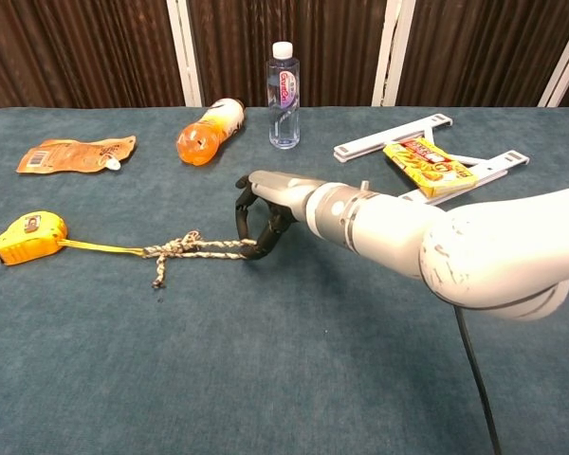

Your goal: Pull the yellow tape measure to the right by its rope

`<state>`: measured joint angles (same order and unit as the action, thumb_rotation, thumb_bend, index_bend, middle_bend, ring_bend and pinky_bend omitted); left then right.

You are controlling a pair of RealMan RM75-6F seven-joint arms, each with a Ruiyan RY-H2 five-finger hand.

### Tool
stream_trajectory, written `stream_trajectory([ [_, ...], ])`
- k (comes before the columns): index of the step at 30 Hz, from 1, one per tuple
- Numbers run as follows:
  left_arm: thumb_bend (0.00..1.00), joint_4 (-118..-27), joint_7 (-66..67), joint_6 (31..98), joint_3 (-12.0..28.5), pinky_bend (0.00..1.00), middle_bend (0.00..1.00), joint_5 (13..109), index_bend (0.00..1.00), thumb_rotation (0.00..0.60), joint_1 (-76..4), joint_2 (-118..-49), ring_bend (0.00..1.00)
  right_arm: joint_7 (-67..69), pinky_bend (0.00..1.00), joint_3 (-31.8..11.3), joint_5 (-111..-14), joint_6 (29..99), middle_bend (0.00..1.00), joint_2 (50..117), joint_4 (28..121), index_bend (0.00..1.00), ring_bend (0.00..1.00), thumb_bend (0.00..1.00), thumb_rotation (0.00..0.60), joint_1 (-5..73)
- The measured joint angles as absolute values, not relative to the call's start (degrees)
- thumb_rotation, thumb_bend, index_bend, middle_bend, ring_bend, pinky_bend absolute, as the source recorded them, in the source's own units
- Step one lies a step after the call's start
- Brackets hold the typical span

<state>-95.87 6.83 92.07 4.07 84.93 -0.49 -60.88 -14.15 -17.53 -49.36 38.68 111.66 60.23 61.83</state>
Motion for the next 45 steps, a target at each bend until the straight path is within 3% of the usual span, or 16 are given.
stream_trajectory([
  [12,0.52,-95.81,6.15,91.77,4.07,0.02,0.0,84.86,0.03,0.6,-0.49,-60.68,0.0,-15.32,0.0,-16.91,-49.17,38.27,0.03,112.19,58.84,0.72,0.06,0.51,0.6,62.01],
  [28,0.52,-96.1,6.08,91.85,4.02,0.02,0.0,85.08,0.03,0.6,-0.44,-60.44,0.0,-16.21,0.0,-15.6,-51.76,40.88,0.09,110.27,61.15,0.86,0.12,0.51,0.6,60.27],
  [38,0.52,-96.21,6.12,92.02,3.99,0.02,0.0,85.22,0.03,0.6,-0.35,-60.47,0.0,-18.96,0.0,-12.45,-53.62,45.11,0.09,102.12,70.01,0.87,0.12,0.51,0.6,55.81],
  [45,0.52,-96.3,6.04,91.97,4.11,0.02,0.0,85.09,0.03,0.6,-0.39,-60.47,0.0,-20.31,0.0,-9.69,-55.29,49.09,0.09,92.47,79.46,0.88,0.12,0.51,0.6,51.02],
])
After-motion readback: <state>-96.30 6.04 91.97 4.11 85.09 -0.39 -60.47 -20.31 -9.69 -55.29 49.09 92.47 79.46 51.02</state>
